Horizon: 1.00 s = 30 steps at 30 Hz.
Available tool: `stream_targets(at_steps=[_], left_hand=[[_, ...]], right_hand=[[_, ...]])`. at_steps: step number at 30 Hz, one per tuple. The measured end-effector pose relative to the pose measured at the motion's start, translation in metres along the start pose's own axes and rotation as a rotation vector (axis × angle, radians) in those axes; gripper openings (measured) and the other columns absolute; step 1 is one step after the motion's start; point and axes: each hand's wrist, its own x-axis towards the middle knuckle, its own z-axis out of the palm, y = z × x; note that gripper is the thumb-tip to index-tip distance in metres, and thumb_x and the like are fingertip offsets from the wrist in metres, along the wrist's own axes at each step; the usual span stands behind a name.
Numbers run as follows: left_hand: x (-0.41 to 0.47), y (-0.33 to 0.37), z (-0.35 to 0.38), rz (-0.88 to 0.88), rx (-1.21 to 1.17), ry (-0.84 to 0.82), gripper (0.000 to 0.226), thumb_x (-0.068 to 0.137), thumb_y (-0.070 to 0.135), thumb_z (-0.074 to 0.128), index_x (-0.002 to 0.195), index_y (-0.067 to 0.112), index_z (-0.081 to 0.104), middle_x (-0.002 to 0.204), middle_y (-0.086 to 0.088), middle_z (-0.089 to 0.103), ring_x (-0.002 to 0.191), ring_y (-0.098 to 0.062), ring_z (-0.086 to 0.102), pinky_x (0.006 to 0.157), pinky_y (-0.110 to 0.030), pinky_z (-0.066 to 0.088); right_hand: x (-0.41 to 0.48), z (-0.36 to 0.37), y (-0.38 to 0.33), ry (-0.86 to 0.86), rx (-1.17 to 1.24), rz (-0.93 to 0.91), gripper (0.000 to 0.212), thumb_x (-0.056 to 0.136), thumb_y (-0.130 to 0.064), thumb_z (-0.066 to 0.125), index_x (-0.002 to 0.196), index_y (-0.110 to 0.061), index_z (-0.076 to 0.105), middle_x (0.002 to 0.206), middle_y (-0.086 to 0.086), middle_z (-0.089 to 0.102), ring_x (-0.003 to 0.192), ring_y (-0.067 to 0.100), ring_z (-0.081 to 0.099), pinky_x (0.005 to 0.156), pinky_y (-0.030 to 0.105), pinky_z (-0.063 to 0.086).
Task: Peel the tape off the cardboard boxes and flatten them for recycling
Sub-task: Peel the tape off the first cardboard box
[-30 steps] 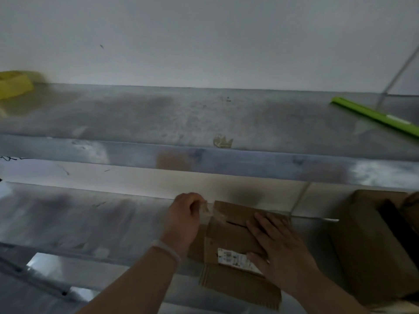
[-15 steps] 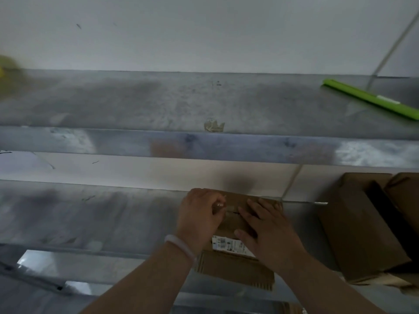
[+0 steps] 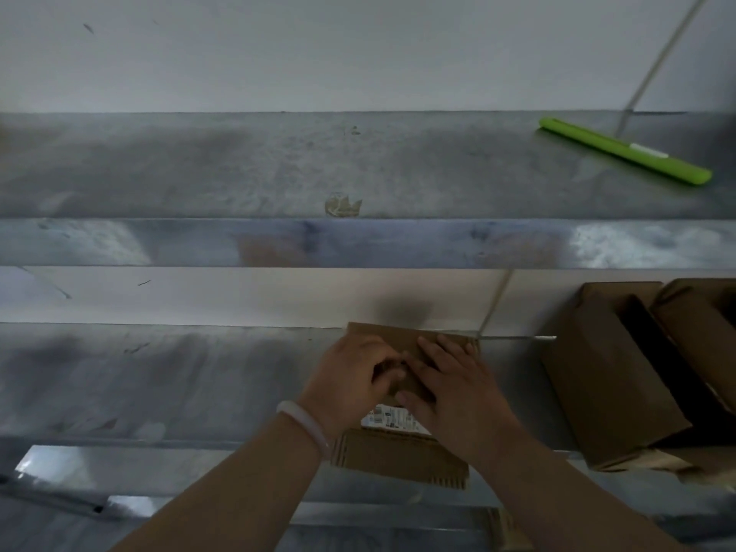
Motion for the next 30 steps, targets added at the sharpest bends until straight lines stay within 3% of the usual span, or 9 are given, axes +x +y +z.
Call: stream_targets(at_steps=[2, 6, 12, 15, 17, 20, 23, 26, 30], left_hand=[[0.003, 0.001, -0.003, 0.011, 0.038, -0.029, 0.024, 0.081, 0.029, 0.070, 0.104, 0.023, 0.068, 0.090, 0.008, 0.065, 0.081, -0.008, 0.056, 0.078, -0.029, 0.048], [0.011, 0.000, -0.007, -0.013, 0.111, -0.048, 0.029, 0.084, 0.013, 0.059, 0.112, 0.021, 0.060, 0.098, 0.002, 0.066, 0.090, -0.017, 0.059, 0.081, -0.028, 0.045], [0.009, -0.023, -0.034, -0.140, 0.191, 0.216, 0.011, 0.088, 0.007, 0.055, 0.094, 0.015, 0.060, 0.079, 0.004, 0.055, 0.073, -0.013, 0.050, 0.065, -0.026, 0.040], [0.002, -0.033, -0.041, 0.010, 0.322, 0.238, 0.014, 0.074, 0.000, 0.069, 0.083, 0.010, 0.065, 0.073, -0.002, 0.063, 0.070, -0.023, 0.056, 0.061, -0.035, 0.049], [-0.001, -0.030, -0.037, 0.120, 0.421, 0.189, 0.017, 0.066, 0.009, 0.076, 0.081, 0.015, 0.072, 0.073, 0.001, 0.069, 0.074, -0.022, 0.059, 0.065, -0.033, 0.049], [-0.007, -0.020, -0.018, 0.246, 0.468, 0.078, 0.031, 0.064, 0.014, 0.078, 0.094, 0.016, 0.075, 0.084, 0.002, 0.074, 0.078, -0.021, 0.064, 0.069, -0.031, 0.051], [-0.013, -0.014, -0.009, 0.150, 0.313, 0.080, 0.032, 0.076, 0.008, 0.071, 0.108, 0.007, 0.069, 0.083, -0.009, 0.072, 0.073, -0.027, 0.066, 0.065, -0.033, 0.055], [-0.013, -0.016, -0.014, -0.017, 0.089, 0.080, 0.024, 0.094, 0.026, 0.054, 0.111, 0.018, 0.068, 0.093, 0.001, 0.070, 0.084, -0.015, 0.059, 0.080, -0.032, 0.047], [-0.006, -0.018, -0.012, -0.041, 0.108, 0.039, 0.022, 0.085, 0.028, 0.067, 0.107, 0.023, 0.068, 0.101, 0.009, 0.066, 0.095, -0.010, 0.052, 0.092, -0.026, 0.037]], right_hand=[[0.000, -0.001, 0.000, -0.007, 0.009, -0.006, 0.087, 0.078, -0.076, -0.007, 0.150, -0.039, 0.023, 0.162, -0.007, 0.013, 0.149, 0.017, 0.001, 0.117, 0.040, -0.010], [-0.001, -0.001, -0.001, -0.014, -0.003, -0.025, 0.081, 0.082, -0.075, -0.001, 0.150, -0.040, 0.023, 0.162, -0.007, 0.013, 0.149, 0.016, 0.001, 0.117, 0.040, -0.010], [-0.002, 0.000, 0.002, -0.012, 0.015, -0.019, 0.087, 0.077, -0.078, -0.006, 0.151, -0.041, 0.019, 0.162, -0.011, 0.011, 0.149, 0.014, 0.001, 0.117, 0.037, -0.012], [-0.001, 0.001, 0.002, -0.009, 0.006, -0.018, 0.086, 0.078, -0.078, -0.006, 0.151, -0.041, 0.019, 0.161, -0.011, 0.012, 0.148, 0.014, 0.001, 0.118, 0.038, -0.011], [-0.001, 0.001, 0.001, -0.008, 0.002, -0.017, 0.085, 0.079, -0.078, -0.005, 0.151, -0.041, 0.020, 0.161, -0.011, 0.012, 0.148, 0.014, 0.002, 0.118, 0.038, -0.011], [-0.001, 0.001, 0.000, 0.010, -0.009, -0.017, 0.085, 0.080, -0.077, -0.005, 0.150, -0.039, 0.025, 0.161, -0.009, 0.017, 0.149, 0.016, 0.005, 0.118, 0.039, -0.008], [-0.003, 0.001, -0.001, 0.010, -0.012, -0.019, 0.085, 0.081, -0.077, -0.005, 0.150, -0.039, 0.026, 0.161, -0.008, 0.017, 0.149, 0.017, 0.006, 0.118, 0.039, -0.009], [-0.003, 0.001, -0.002, 0.018, -0.009, -0.018, 0.085, 0.080, -0.076, -0.005, 0.149, -0.038, 0.028, 0.161, -0.008, 0.019, 0.149, 0.017, 0.007, 0.117, 0.038, -0.009], [-0.003, 0.002, -0.002, 0.014, -0.005, -0.014, 0.086, 0.079, -0.077, -0.005, 0.150, -0.039, 0.027, 0.161, -0.008, 0.018, 0.149, 0.016, 0.006, 0.117, 0.037, -0.009]])
